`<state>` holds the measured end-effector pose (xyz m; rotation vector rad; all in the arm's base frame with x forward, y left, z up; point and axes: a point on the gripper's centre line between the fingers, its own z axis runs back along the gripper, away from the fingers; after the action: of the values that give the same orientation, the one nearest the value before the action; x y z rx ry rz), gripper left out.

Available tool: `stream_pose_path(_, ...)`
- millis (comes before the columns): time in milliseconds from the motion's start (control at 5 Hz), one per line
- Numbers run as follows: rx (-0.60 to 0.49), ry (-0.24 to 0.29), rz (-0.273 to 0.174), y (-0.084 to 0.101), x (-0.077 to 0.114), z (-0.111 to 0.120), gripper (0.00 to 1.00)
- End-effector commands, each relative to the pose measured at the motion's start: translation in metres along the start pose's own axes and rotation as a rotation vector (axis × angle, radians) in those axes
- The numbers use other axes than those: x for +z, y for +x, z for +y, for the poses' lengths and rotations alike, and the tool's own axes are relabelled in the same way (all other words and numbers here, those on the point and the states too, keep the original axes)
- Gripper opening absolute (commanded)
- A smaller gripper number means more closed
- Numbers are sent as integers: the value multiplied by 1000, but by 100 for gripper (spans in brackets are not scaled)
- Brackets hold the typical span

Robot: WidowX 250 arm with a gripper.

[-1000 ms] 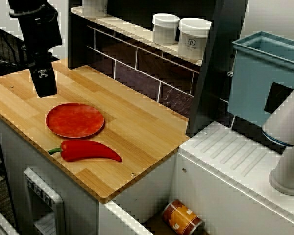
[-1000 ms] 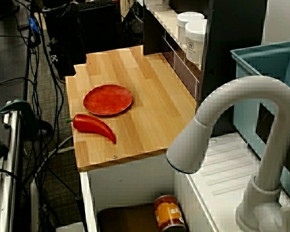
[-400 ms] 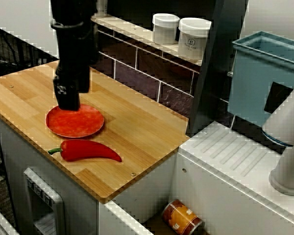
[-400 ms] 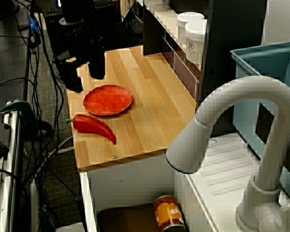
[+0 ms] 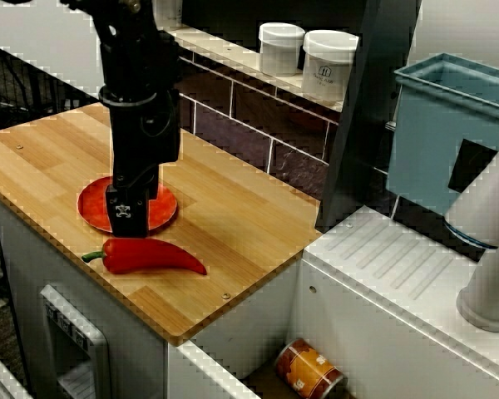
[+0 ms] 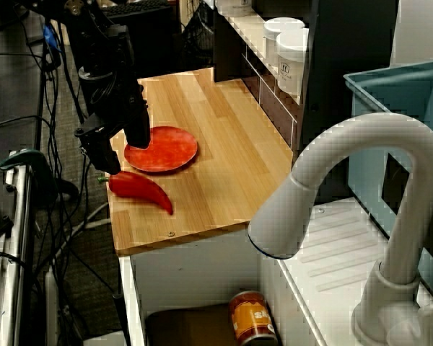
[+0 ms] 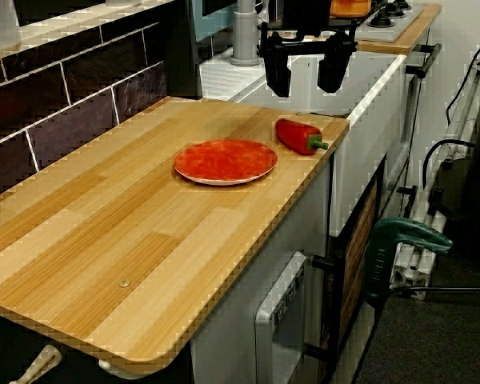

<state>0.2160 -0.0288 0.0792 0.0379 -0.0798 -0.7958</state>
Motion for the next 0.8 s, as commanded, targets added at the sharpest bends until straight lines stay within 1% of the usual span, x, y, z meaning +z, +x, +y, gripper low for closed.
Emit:
stream_pose_path(0,176,25,-61,-5,-2,20,100)
stream_pose_path(200,205,22,-85,-4,-6,18,100)
stream_pose_path(400,235,32,-80,0,-18,10,100)
stream_pose_path(600,228,24,-71,2,-22,7,100)
